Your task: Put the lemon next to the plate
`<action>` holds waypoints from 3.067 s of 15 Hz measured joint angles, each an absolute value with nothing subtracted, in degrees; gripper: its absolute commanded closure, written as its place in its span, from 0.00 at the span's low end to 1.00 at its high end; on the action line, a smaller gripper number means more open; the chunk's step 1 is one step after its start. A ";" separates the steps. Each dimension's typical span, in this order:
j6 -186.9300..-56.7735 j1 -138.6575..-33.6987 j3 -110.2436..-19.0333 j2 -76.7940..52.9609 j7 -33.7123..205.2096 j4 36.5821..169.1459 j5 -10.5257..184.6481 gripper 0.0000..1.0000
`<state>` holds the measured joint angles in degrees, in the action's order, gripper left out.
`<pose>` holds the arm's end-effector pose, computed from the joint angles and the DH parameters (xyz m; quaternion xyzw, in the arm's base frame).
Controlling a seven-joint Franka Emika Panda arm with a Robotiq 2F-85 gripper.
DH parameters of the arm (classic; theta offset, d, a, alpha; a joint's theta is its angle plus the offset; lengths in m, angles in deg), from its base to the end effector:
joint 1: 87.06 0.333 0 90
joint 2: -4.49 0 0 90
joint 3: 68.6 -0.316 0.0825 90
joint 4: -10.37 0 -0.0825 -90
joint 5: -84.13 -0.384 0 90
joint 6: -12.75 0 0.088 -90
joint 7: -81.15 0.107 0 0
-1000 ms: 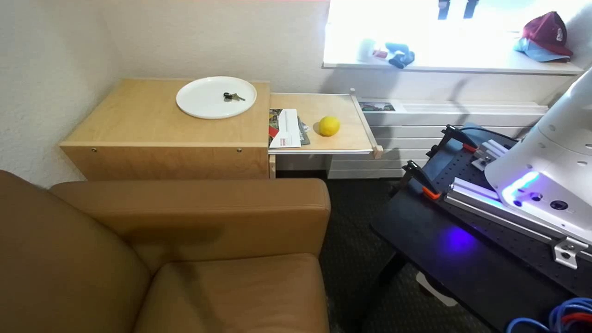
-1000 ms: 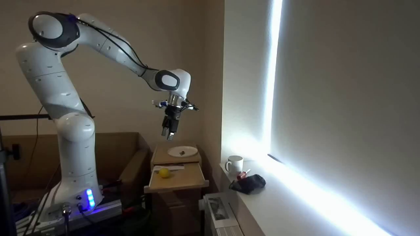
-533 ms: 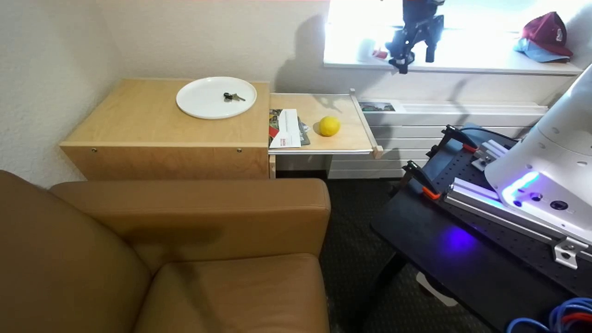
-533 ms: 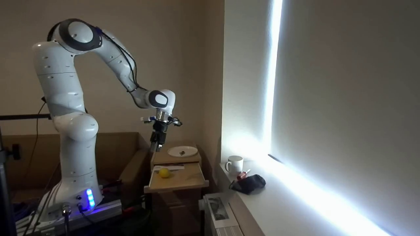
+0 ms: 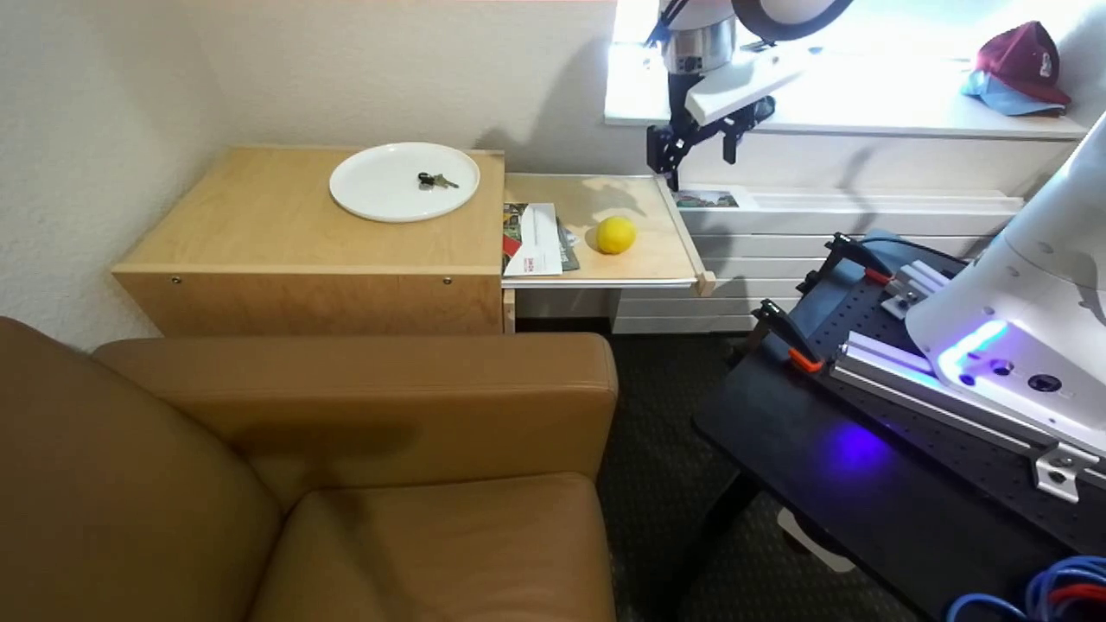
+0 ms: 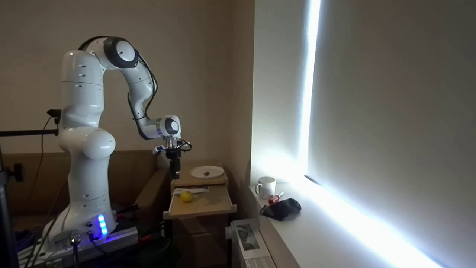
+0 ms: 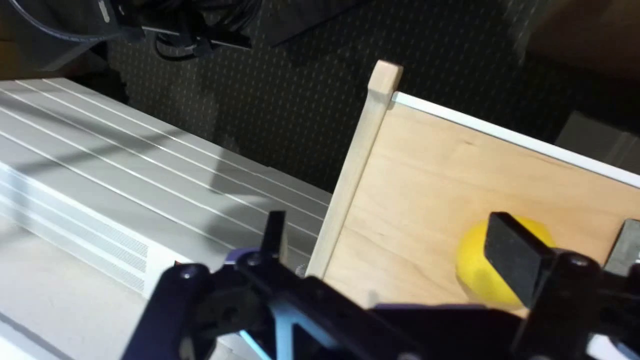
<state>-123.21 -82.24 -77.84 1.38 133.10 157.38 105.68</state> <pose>0.4104 0.0994 0.2276 0.9712 -0.1750 -0.0418 0.1562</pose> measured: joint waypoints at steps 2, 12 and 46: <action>-123.13 -82.12 -77.48 -0.94 134.65 156.25 105.72 0.00; -135.60 -79.27 -73.74 -6.55 156.58 154.16 104.36 0.00; -151.78 -70.19 -63.02 -25.90 168.68 145.85 80.41 0.00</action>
